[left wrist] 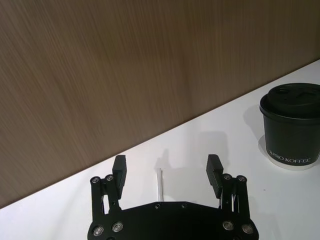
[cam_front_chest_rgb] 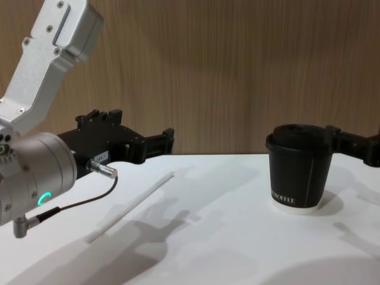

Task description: Pick up the straw with one hand, pass it to the other hand, and insert it into the cup.

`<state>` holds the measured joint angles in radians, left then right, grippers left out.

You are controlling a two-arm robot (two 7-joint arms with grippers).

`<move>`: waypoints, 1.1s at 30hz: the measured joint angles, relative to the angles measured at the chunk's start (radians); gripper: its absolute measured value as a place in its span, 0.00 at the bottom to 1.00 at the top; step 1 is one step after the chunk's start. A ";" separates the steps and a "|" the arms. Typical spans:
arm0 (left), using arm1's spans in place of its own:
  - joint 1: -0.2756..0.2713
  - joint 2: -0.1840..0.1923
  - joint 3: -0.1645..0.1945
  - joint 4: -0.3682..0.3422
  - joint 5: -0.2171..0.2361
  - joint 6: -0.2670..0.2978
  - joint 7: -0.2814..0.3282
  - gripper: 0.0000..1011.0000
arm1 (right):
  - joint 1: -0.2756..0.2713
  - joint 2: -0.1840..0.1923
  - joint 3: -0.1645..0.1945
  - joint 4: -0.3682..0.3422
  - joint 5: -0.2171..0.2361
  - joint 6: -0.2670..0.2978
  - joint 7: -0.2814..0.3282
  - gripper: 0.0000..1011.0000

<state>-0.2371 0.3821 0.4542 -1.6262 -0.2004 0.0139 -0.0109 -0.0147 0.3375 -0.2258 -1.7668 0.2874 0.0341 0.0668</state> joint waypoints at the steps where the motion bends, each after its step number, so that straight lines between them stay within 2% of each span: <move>1: 0.000 0.000 0.000 0.000 0.000 0.000 0.000 0.99 | 0.000 0.000 0.000 0.000 0.000 0.000 0.000 0.99; 33: 0.000 0.000 0.000 0.000 0.000 0.000 0.000 0.99 | 0.000 0.000 0.000 0.000 0.000 0.000 0.000 0.99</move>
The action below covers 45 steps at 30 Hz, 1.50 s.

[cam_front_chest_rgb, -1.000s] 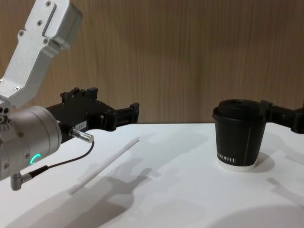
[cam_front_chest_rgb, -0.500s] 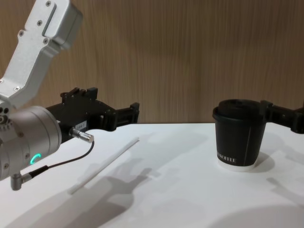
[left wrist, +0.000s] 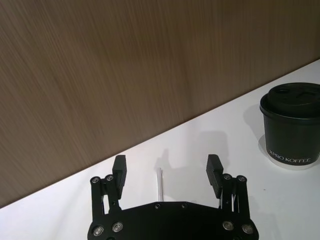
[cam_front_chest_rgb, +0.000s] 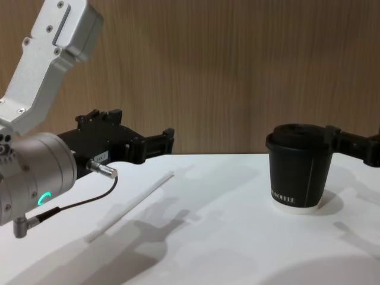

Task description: Pick up the straw with one hand, pass it to the other hand, and insert it into the cup.

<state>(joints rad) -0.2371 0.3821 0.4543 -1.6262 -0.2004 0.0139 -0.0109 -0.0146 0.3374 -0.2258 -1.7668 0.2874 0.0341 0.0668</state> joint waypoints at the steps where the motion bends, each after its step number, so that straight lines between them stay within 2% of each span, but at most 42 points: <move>1: 0.000 0.000 0.000 0.000 0.000 0.000 0.000 0.99 | 0.000 0.000 0.000 0.000 0.000 0.000 0.000 0.99; 15: 0.000 0.000 0.000 0.000 0.000 0.001 -0.001 0.99 | 0.000 0.000 0.000 0.000 0.000 0.000 0.000 0.99; 22: -0.002 -0.001 0.000 -0.006 -0.004 0.023 -0.012 0.99 | 0.000 0.000 0.000 0.000 0.000 0.000 0.000 0.99; 34: -0.022 0.003 0.000 -0.045 -0.019 0.127 -0.048 0.99 | 0.000 0.000 0.000 0.000 0.000 0.000 0.000 0.99; 38: -0.029 0.007 -0.007 -0.068 -0.032 0.179 -0.062 0.99 | 0.000 0.000 0.000 0.000 0.000 0.000 0.000 0.99; 45: -0.035 0.009 -0.024 -0.093 -0.052 0.234 -0.079 0.99 | 0.000 0.000 0.000 0.000 0.000 0.000 0.000 0.99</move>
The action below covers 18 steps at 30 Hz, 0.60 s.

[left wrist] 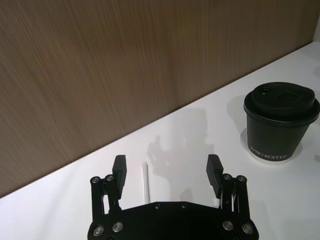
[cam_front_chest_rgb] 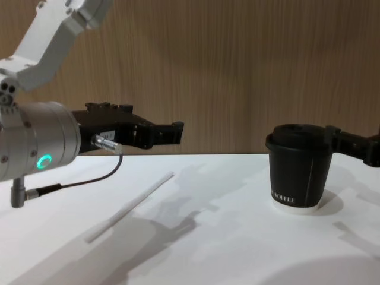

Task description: Pick up the straw with one hand, pass it to the other hand, and insert it into the cup.

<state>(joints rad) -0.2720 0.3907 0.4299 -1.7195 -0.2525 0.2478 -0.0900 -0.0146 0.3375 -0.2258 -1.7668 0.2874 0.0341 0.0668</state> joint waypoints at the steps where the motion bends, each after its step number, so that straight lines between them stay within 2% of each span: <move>1: 0.000 0.000 -0.004 -0.004 -0.005 0.010 -0.003 0.99 | 0.000 0.000 0.000 0.000 0.000 0.000 0.000 0.99; 18: 0.019 0.008 -0.066 -0.036 -0.064 0.102 -0.033 0.99 | 0.000 0.000 0.000 0.000 0.000 0.000 0.000 0.99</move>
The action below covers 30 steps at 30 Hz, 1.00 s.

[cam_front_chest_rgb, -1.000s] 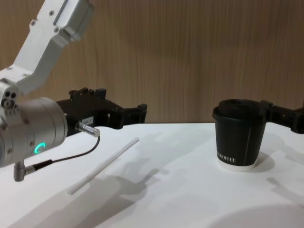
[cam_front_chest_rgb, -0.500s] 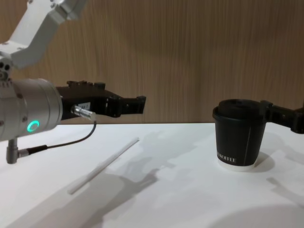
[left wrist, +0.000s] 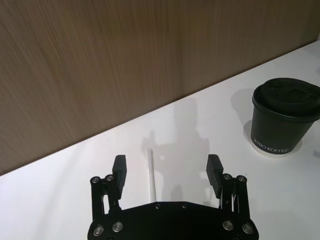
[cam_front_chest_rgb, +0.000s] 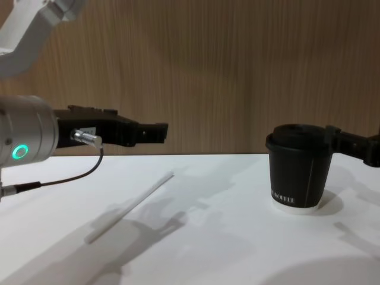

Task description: Pick up the straw with one hand, pass it to the other hand, and insert it into the cup.

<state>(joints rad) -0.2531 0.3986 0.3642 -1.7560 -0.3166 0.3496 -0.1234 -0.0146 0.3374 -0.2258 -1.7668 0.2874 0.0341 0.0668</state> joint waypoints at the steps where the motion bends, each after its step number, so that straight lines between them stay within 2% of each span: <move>1: 0.003 -0.001 -0.008 0.000 -0.008 0.005 -0.004 0.99 | 0.000 0.000 0.000 0.000 0.000 0.000 0.000 0.99; 17: 0.010 -0.015 -0.053 0.049 -0.080 0.050 -0.063 0.99 | 0.000 0.000 0.000 0.000 0.000 0.000 0.000 0.99; 30: -0.032 -0.020 -0.054 0.103 -0.087 0.088 -0.099 0.99 | 0.000 0.000 0.000 0.000 0.000 0.000 0.000 0.99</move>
<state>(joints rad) -0.2856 0.3782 0.3107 -1.6526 -0.4041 0.4376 -0.2224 -0.0146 0.3375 -0.2258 -1.7668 0.2874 0.0341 0.0668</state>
